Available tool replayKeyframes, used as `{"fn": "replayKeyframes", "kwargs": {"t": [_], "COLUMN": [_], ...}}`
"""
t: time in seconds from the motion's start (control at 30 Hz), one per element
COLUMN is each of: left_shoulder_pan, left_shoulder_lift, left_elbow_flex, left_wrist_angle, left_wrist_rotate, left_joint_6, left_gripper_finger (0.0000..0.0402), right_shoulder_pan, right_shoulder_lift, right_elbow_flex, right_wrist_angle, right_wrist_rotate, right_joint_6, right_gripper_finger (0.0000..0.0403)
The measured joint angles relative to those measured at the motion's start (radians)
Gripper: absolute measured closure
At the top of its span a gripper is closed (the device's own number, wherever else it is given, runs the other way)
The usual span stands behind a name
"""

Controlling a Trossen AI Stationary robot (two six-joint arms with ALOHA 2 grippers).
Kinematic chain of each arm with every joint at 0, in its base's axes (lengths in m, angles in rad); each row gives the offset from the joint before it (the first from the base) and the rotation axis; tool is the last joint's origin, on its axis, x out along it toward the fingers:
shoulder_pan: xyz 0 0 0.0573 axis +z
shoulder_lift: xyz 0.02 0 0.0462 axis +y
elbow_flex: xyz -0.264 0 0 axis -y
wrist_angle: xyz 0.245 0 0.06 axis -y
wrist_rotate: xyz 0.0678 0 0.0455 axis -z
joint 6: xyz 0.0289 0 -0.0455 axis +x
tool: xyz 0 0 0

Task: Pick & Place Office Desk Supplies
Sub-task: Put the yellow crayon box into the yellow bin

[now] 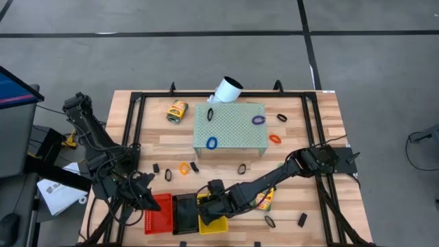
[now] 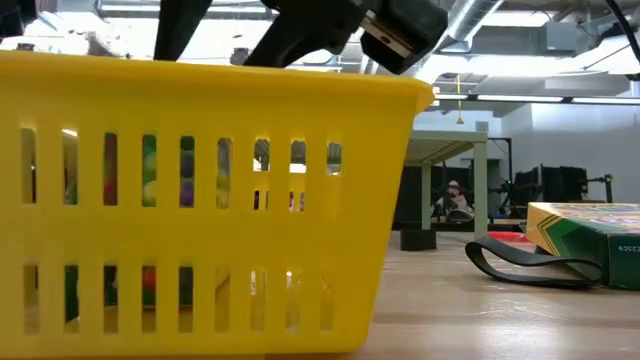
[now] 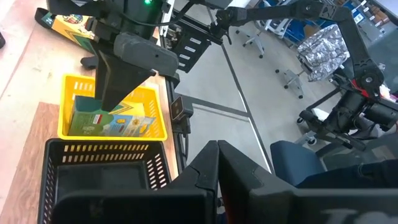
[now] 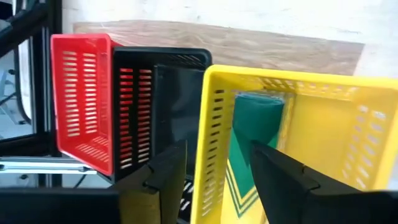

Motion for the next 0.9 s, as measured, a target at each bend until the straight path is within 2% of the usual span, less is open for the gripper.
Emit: {"fn": "replayKeyframes", "kwargs": {"t": [0.27,0.5,0.6,0.7,0.83,0.9], "left_shoulder_pan": [0.000,0.000,0.000,0.000,0.000,-0.001], "left_shoulder_lift": [0.000,0.000,0.000,0.000,0.000,0.000], "left_elbow_flex": [0.000,0.000,0.000,0.000,0.000,0.000], "left_wrist_angle": [0.000,0.000,0.000,0.000,0.000,0.000], "left_wrist_rotate": [0.003,0.023,0.041,0.055,0.072,0.072], "left_joint_6": [0.006,0.010,0.025,0.025,0.026,0.025], "left_gripper_finger": [0.0401,0.0402,0.0402,0.0402,0.0402,0.0402], "right_shoulder_pan": [0.006,0.022,0.032,0.057,0.123,0.162], "right_shoulder_lift": [0.000,-0.002,-0.002,-0.002,-0.044,-0.061], "right_elbow_flex": [0.018,0.121,0.180,0.258,0.232,0.234], "right_wrist_angle": [-0.010,-0.102,-0.221,-0.442,-0.681,-0.744], "right_wrist_rotate": [0.010,0.144,0.177,0.179,0.170,0.152], "right_joint_6": [0.005,-0.025,-0.043,-0.023,0.127,0.203], "right_gripper_finger": [0.0237,0.0237,0.0237,0.0237,0.0237,0.0237]}}
